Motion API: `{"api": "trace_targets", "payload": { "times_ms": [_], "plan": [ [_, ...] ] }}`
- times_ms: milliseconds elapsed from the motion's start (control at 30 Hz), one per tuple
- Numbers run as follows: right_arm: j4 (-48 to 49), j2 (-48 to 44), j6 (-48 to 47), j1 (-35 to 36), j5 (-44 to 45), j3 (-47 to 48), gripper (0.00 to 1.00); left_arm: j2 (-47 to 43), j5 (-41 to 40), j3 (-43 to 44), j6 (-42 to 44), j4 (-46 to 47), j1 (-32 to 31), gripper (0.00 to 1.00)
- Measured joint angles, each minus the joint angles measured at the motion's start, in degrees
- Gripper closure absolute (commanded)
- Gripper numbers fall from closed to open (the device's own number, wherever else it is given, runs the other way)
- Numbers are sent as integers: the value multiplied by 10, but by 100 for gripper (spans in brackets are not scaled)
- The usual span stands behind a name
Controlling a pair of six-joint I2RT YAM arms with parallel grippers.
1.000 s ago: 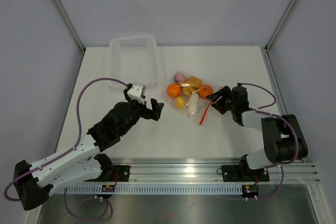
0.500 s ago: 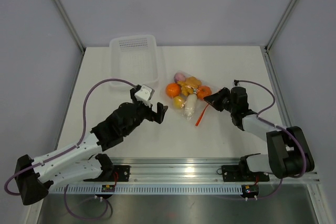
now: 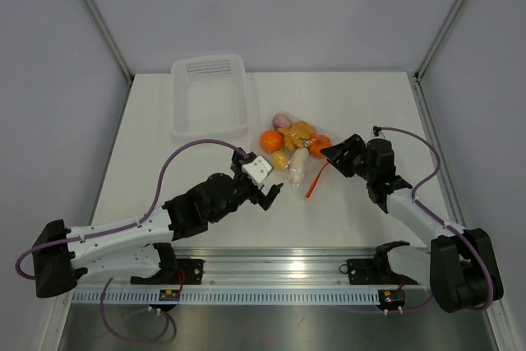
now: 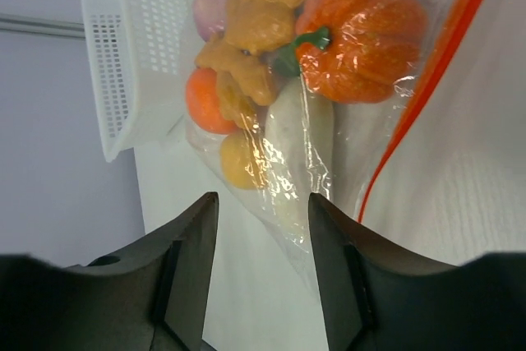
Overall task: Open the zip-top bag and remove the fake food
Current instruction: Pick up the zipper food storage bag at the center of the board.
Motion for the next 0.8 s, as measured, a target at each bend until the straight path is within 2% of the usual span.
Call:
{"api": "trace_targets", "payload": {
  "times_ms": [33, 67, 233, 433, 633, 700, 733, 800],
  "plan": [
    [-10, 0, 0, 0, 7, 0, 33, 5, -9, 0, 2, 2, 0, 1],
    [-19, 0, 1, 0, 12, 0, 30, 8, -19, 0, 2, 3, 0, 1],
    [-36, 16, -4, 1, 39, 0, 30, 8, -71, 0, -3, 10, 0, 1],
    [-26, 109, -2, 1, 34, 0, 33, 10, -90, 0, -11, 9, 0, 1],
    [10, 152, 7, 2, 28, 0, 39, 10, -92, 0, -13, 6, 0, 1],
    [28, 165, 9, 5, 28, 0, 46, 7, -85, 0, -13, 6, 0, 1],
    [37, 173, 10, 9, 28, 1, 59, 7, -80, 0, -11, 6, 0, 1],
    [50, 194, 11, 18, 25, 6, 74, 7, -66, 0, -8, 5, 0, 1]
  ]
}}
